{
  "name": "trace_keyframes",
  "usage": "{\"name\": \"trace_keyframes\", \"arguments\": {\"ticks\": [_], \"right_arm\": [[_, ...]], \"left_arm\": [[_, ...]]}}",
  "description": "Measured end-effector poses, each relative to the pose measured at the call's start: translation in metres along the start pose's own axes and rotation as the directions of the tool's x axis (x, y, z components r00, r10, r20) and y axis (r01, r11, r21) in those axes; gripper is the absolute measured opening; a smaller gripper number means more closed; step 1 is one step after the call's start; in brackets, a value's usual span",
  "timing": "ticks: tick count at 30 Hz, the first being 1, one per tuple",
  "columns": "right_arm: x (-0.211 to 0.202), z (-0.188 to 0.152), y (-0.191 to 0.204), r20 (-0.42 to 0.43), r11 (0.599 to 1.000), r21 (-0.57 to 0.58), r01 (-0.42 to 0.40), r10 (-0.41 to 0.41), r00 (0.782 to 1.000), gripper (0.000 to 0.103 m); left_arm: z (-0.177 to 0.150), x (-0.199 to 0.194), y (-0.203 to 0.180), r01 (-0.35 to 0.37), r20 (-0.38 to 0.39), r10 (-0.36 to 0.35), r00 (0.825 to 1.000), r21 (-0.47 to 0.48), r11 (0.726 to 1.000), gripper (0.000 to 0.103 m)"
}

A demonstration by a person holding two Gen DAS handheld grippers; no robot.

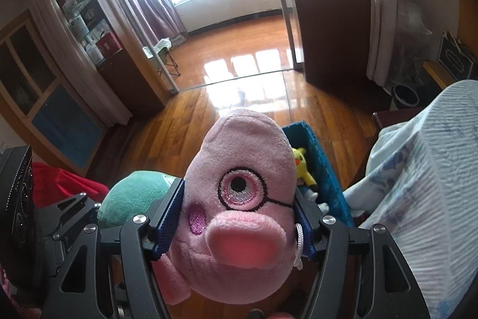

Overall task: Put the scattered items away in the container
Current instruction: 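Carry the held George pig with both tools toward the blue crate, then lower the George pig into the crate and open both tools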

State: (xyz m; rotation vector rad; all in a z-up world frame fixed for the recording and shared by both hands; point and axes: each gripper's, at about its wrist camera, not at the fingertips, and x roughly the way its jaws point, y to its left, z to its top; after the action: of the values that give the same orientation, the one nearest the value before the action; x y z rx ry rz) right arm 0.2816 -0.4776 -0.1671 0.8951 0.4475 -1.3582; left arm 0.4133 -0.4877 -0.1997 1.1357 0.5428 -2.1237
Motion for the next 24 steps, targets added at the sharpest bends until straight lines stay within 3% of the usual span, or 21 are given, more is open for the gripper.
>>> {"name": "trace_keyframes", "arguments": {"ticks": [5, 9, 18, 20, 24], "right_arm": [[0.085, -0.028, -0.033, -0.050, 1.000, 0.000, -0.001, 0.001, 0.999, 0.065], [0.166, -0.058, -0.078, -0.128, 1.000, 0.023, 0.004, -0.001, 0.992, 0.065], [0.355, -0.087, -0.191, -0.273, 0.989, 0.145, -0.027, 0.066, 0.960, 0.066], [0.393, -0.088, -0.210, -0.302, 0.979, 0.199, -0.039, 0.099, 0.948, 0.072], [0.441, -0.098, -0.234, -0.401, 0.974, 0.225, 0.028, 0.066, 0.914, 0.087]], "left_arm": [[-0.020, 0.094, 0.023, 0.000, -0.076, -0.001, 0.997, -0.014, 1.000, 0.076], [-0.036, 0.193, 0.027, 0.003, -0.190, -0.008, 0.982, -0.023, 1.000, 0.076], [-0.037, 0.407, 0.064, -0.003, -0.382, -0.008, 0.924, -0.028, 1.000, 0.076], [-0.037, 0.441, 0.079, -0.030, -0.421, 0.012, 0.907, -0.035, 0.999, 0.081], [-0.033, 0.495, 0.107, -0.083, -0.492, 0.041, 0.870, -0.063, 0.995, 0.085]]}}
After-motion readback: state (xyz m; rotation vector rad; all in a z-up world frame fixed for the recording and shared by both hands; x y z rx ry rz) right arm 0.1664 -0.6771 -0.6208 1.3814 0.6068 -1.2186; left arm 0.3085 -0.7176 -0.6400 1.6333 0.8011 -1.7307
